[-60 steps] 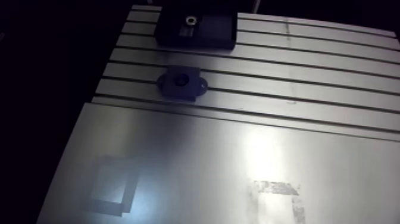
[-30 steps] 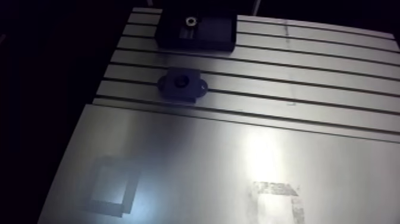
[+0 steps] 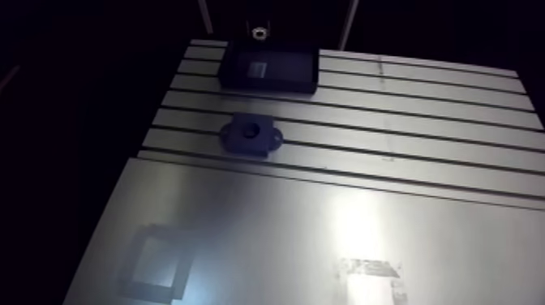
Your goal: Pick up the bearing and press it into the housing until flush.
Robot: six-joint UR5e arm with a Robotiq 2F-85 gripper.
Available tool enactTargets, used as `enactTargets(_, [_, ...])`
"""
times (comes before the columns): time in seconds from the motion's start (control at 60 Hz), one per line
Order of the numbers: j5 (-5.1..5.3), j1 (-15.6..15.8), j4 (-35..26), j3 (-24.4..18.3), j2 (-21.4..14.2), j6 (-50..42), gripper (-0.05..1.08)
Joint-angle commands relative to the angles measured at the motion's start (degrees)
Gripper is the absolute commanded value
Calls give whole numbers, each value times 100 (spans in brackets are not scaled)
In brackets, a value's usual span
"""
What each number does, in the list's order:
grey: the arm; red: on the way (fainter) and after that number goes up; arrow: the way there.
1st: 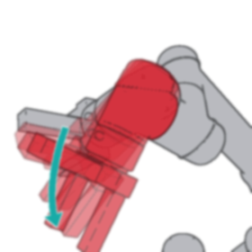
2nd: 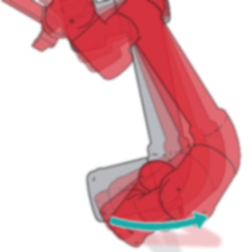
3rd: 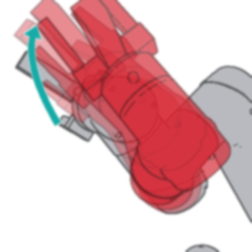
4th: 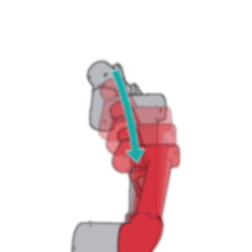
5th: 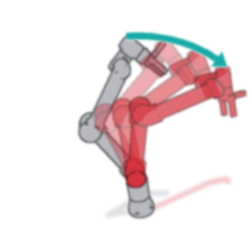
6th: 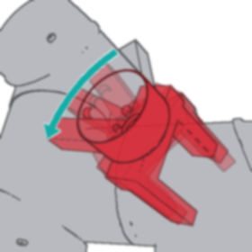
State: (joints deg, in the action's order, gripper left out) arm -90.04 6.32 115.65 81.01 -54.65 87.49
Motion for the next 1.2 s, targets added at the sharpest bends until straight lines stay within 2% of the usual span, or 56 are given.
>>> enactTargets(0.017, [0, 1, -139, 201, -408, 120, 63])
enactTargets(0.367, [-17, 17, -325, 950, -1196, 299, 64])
enactTargets(0.4, [-41, 34, -344, 1109, -1362, 307, 64])
enactTargets(0.483, [-110, 44, -346, 1267, -1498, 346, 64])
enactTargets(0.533, [-187, 61, -330, 1417, -1621, 417, 65])
enactTargets(0.683, [-219, 77, -311, 1741, -1850, 423, 67])
enactTargets(0.717, [-246, 112, -287, 1918, -1958, 431, 67])
enactTargets(0.983, [-214, 150, -201, 2251, -2158, 422, 69])
enactTargets(1.2, [-212, 94, 290, 2473, -2159, 439, 68])
